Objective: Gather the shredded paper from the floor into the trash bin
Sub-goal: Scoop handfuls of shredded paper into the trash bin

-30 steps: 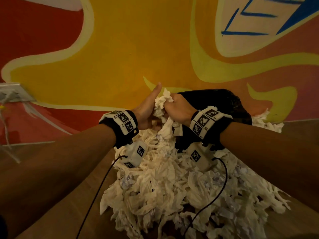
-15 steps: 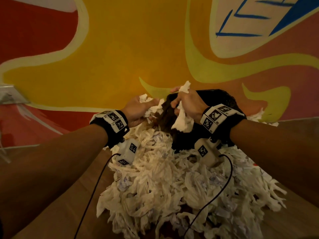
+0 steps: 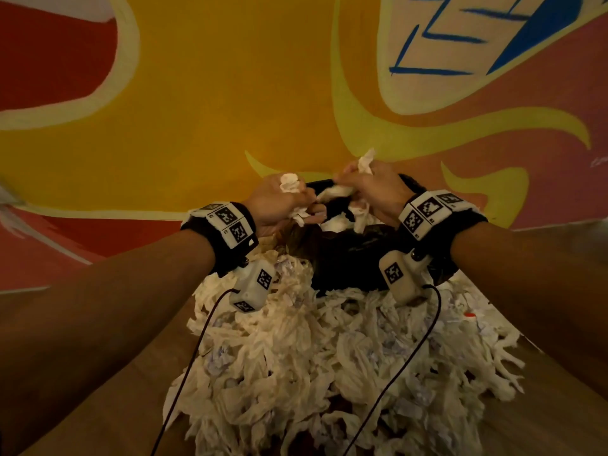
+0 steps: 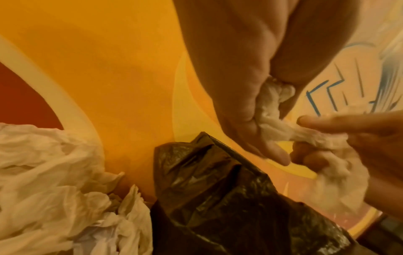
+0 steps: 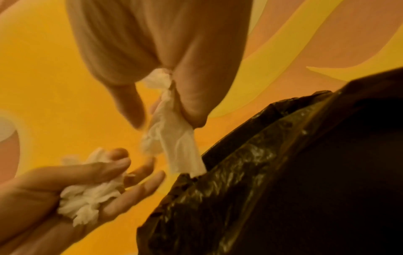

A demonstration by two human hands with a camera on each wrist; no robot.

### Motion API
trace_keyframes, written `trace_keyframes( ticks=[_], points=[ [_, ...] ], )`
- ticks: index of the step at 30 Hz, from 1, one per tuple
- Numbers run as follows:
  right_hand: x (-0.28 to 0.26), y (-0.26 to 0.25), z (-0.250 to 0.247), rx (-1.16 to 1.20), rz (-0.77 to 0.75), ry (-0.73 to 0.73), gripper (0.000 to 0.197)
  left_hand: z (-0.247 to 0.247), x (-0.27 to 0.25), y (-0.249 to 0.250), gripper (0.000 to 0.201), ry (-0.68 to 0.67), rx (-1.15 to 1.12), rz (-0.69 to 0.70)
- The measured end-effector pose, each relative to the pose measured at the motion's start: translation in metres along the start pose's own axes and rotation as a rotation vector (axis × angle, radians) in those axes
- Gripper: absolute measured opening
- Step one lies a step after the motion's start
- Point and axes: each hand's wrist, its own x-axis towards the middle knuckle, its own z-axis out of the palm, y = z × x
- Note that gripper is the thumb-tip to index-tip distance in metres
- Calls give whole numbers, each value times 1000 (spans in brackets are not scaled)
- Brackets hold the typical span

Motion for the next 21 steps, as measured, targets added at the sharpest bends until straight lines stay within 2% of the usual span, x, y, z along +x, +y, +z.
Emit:
trace_keyframes(
  ticks=[2,4,7,10,11,14,18,20,21],
  points=[
    [7,4,-7,-50,-28,102,24,11,3,2,11,-25,-77,-10],
    [10,8,-14,-47,-18,168,32,19,5,1,8,-1,-41,15],
    [10,15,-26,43,-21,132,36,28,14,-4,22,43,188,80],
    [7,19,-39,131,46,125,33,35,21,-3,39,88,331,120],
    [4,18,-43,84,48,148,31,37,23,-3,43,100,363,150],
    [0,17,-57,-369,-90,278,26,42,27,-4,51,64,503,195],
    [0,24,-67,-596,-111,291,24,50,35,-12,23,-31,672,110],
    [2,29,-71,-664,-94,233,31,54,41,-16,10,-26,766,93],
    [3,30,-73,-774,-70,192,36,55,41,-17,11,-64,766,65]
  ],
)
